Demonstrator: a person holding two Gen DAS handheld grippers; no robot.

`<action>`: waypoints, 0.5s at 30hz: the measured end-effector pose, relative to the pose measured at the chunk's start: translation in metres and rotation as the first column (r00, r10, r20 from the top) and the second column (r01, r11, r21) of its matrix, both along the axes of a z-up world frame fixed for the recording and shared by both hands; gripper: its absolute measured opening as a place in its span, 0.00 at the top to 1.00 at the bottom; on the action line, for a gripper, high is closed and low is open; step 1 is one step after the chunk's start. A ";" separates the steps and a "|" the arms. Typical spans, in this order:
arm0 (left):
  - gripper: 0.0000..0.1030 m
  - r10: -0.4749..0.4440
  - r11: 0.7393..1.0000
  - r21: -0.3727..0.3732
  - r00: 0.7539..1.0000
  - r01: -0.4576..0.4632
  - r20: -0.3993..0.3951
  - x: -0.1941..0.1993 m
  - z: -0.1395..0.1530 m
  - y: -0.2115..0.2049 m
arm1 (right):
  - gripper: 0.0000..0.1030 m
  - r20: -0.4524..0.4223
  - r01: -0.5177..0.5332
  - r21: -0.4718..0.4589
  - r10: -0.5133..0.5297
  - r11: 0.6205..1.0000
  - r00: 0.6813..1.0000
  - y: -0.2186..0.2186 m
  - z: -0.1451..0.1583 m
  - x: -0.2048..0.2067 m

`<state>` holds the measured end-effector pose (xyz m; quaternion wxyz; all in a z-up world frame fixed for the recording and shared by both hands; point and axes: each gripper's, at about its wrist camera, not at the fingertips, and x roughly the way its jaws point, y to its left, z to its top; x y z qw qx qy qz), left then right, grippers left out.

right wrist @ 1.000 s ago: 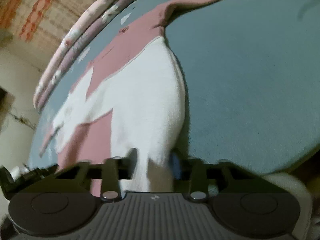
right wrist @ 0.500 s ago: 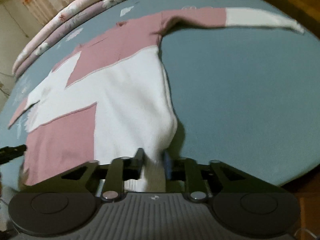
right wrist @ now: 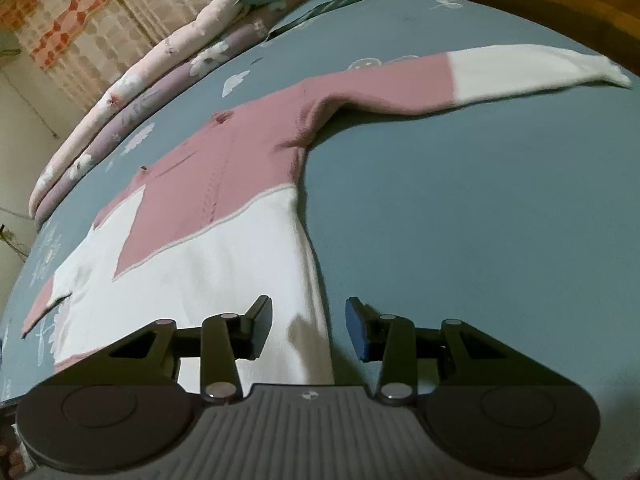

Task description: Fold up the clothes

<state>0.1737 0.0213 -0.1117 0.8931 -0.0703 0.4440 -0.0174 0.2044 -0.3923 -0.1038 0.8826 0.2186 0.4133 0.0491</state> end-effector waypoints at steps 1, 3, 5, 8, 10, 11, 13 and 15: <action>0.43 0.002 1.000 -0.002 1.000 -0.002 -0.001 0.001 0.000 0.000 | 0.62 -0.002 -0.016 -0.013 0.016 1.000 1.000 0.004 -0.001 0.005; 0.43 0.004 1.000 0.000 1.000 -0.004 -0.002 0.002 0.000 0.000 | 0.92 -0.015 -0.055 -0.054 0.054 0.997 0.998 0.015 -0.001 0.013; 0.43 0.001 1.000 0.010 1.000 -0.001 -0.001 0.001 0.000 0.000 | 0.92 -0.016 -0.070 -0.127 0.069 0.989 0.998 0.023 0.002 0.015; 0.43 -0.003 0.999 0.034 1.000 0.003 -0.012 -0.001 0.003 0.001 | 0.92 -0.009 -0.023 -0.175 0.022 0.984 1.000 0.017 0.007 0.018; 0.46 -0.008 0.999 0.048 1.000 0.008 -0.004 -0.003 0.009 0.002 | 0.88 -0.023 0.000 -0.111 -0.003 0.994 1.000 0.006 0.007 0.018; 0.46 -0.017 0.999 0.052 1.000 0.016 0.015 -0.005 0.015 0.001 | 0.85 -0.020 0.004 -0.107 -0.006 0.994 1.000 0.005 0.009 0.015; 0.46 -0.045 0.997 0.061 0.997 0.042 0.061 -0.010 0.028 -0.004 | 0.75 0.004 0.011 -0.152 -0.011 0.988 1.000 0.011 0.019 0.004; 0.44 -0.102 0.993 0.074 0.988 0.094 0.115 -0.012 0.038 -0.015 | 0.74 0.050 0.015 -0.172 -0.006 0.985 0.999 0.020 0.033 -0.012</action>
